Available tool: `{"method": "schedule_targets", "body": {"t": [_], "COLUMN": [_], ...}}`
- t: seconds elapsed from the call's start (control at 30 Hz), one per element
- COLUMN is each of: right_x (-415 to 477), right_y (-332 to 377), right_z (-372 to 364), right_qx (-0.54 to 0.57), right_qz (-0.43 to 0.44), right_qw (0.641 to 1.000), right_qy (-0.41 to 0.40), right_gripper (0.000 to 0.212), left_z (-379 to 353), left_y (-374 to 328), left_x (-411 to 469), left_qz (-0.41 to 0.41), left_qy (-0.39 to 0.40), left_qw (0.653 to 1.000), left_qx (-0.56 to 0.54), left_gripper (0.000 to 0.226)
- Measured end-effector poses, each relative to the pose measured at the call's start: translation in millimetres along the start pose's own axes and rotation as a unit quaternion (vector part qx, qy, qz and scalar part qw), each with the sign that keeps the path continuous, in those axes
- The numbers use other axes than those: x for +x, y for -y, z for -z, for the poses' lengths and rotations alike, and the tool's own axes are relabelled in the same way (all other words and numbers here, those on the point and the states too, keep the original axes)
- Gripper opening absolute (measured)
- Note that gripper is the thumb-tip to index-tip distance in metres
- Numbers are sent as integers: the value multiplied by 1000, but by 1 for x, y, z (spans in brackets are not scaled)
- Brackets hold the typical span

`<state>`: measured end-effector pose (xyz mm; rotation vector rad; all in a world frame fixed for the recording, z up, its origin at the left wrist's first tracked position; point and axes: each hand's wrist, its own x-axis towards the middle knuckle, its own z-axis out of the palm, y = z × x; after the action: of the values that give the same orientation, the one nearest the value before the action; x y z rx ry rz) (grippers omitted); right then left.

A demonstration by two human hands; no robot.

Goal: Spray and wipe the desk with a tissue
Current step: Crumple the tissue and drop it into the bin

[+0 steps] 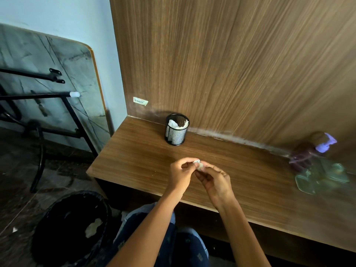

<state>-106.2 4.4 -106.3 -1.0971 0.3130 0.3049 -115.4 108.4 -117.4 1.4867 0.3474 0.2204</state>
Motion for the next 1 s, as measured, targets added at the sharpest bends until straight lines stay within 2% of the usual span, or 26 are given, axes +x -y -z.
{"method": "schedule_targets", "body": {"t": [0.13,0.27,0.37,0.43,0.67,0.83,1.0], "right_x": [1,3,2,0,-26,-50,-73], "right_y": [-4,-8,-14,-20,-37,-74,-133], "right_z": [-17,-41,-59,-75,-137,-178,-214], "right_qx": [3,-15,-63,-58,-78,-147,-254], "right_qz": [15,8,-4,-17,-25,-53,-83], "right_qw": [1000,1000,998,997,988,974,948], "right_qy": [8,11,23,41,130,163,171], "right_gripper": [13,16,19,25,24,22,17], "left_z": [13,37,64,84,153,218,286], "left_y": [-9,-16,-23,-29,-50,-42,-17], "left_x": [-2,2,2,-2,-17,-35,-58], "left_qz": [4,72,78,77,50,66,91], "left_qy": [-15,-26,-25,-24,-33,-56,-110], "left_qw": [999,990,988,988,995,996,989], "left_qx": [-30,-120,-132,-133,-74,-29,31], "left_gripper": [17,25,23,23,21,9,18]}}
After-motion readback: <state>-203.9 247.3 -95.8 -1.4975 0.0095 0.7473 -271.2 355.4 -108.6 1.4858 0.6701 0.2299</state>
